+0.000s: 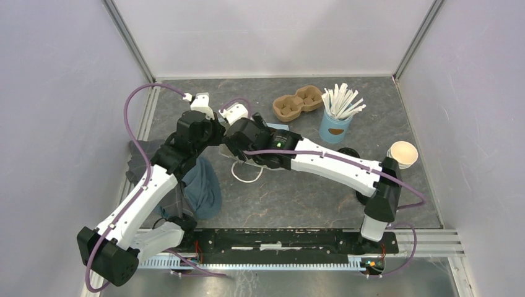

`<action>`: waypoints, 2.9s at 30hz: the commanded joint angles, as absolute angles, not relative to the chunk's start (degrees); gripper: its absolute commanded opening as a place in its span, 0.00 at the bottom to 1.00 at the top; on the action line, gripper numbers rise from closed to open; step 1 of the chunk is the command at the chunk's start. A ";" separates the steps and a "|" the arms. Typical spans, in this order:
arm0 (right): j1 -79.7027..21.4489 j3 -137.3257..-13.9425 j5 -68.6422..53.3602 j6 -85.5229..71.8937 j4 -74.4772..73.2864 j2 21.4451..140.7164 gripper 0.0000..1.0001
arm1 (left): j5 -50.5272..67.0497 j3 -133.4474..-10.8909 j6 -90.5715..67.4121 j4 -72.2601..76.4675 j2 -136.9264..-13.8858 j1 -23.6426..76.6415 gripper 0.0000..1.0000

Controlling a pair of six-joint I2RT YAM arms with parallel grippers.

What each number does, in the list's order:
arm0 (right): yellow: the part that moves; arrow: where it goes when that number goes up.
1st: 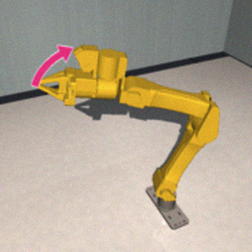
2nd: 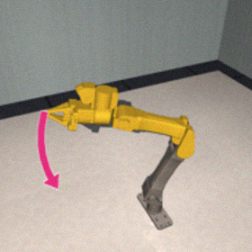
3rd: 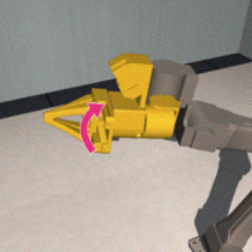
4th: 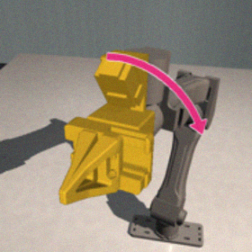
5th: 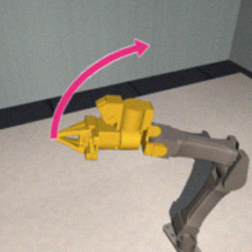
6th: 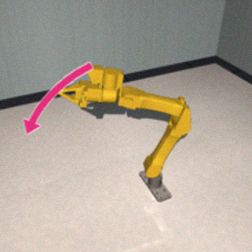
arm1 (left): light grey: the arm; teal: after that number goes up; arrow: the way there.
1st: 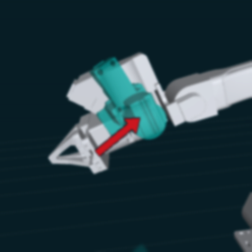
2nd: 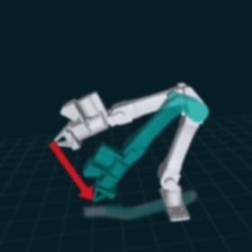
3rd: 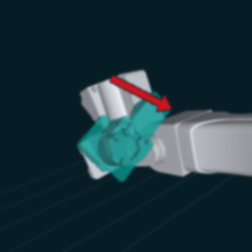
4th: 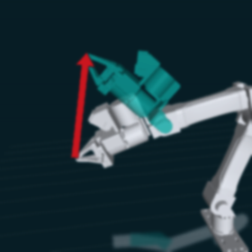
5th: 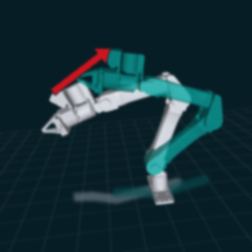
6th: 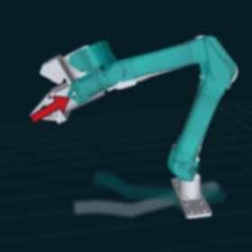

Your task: Pack the takeout coffee

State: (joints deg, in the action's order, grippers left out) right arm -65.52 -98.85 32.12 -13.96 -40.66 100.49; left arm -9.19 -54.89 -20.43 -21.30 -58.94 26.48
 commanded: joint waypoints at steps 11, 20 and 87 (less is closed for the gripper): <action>-61.40 -94.89 37.89 -32.33 -45.61 100.00 0.98 | -10.56 -55.28 -23.93 -19.12 -58.23 26.87 0.02; -60.69 -91.29 40.92 -32.30 -42.00 97.85 0.98 | -9.37 -54.60 -24.35 -19.29 -58.17 27.07 0.02; -56.07 -77.78 25.00 -16.62 -22.63 77.70 0.34 | -12.47 -58.16 -22.99 -25.36 -62.75 27.69 0.02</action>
